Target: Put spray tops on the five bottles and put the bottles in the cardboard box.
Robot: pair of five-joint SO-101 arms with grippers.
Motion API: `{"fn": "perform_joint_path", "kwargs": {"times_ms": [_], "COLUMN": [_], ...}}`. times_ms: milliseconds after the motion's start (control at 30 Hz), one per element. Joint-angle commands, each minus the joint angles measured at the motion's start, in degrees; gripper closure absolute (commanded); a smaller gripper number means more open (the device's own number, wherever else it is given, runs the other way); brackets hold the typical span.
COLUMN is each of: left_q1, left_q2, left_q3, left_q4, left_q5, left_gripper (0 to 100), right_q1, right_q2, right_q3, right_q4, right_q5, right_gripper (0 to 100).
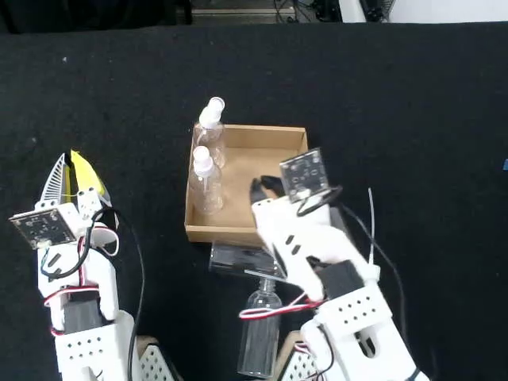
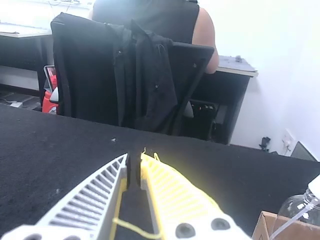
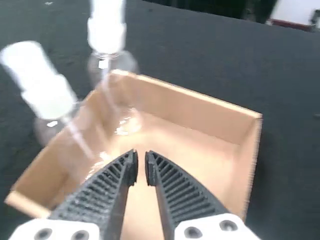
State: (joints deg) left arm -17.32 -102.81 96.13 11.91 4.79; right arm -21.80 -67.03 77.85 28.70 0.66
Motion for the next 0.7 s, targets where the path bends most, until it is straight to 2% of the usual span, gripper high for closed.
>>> {"fn": "perform_joint_path", "kwargs": {"times_ms": [0,200,400,667], "left_q1": [0.7,1.2,2.8,2.3], "left_q2": [5.2,24.1,41.5,54.0], "left_q3": [1.5,0.9,-5.1,-8.3], "left_q4": [-7.7,-16.4,-25.9,-26.9], "left_q5": [0.0,0.4,0.4,0.4], "left_gripper": [97,97,97,97], "right_q1": [-4.2,-5.0,-5.4,-8.0], "right_q2": [3.5,11.5,14.4,14.3], "right_q3": [-1.3,-3.4,-4.0,-7.0], "right_q4": [-0.9,-3.2,-2.9,3.1], "right_q5": [-0.3,-0.3,-0.4,-0.8], "right_gripper": [98.8,98.8,98.8,98.8]}}
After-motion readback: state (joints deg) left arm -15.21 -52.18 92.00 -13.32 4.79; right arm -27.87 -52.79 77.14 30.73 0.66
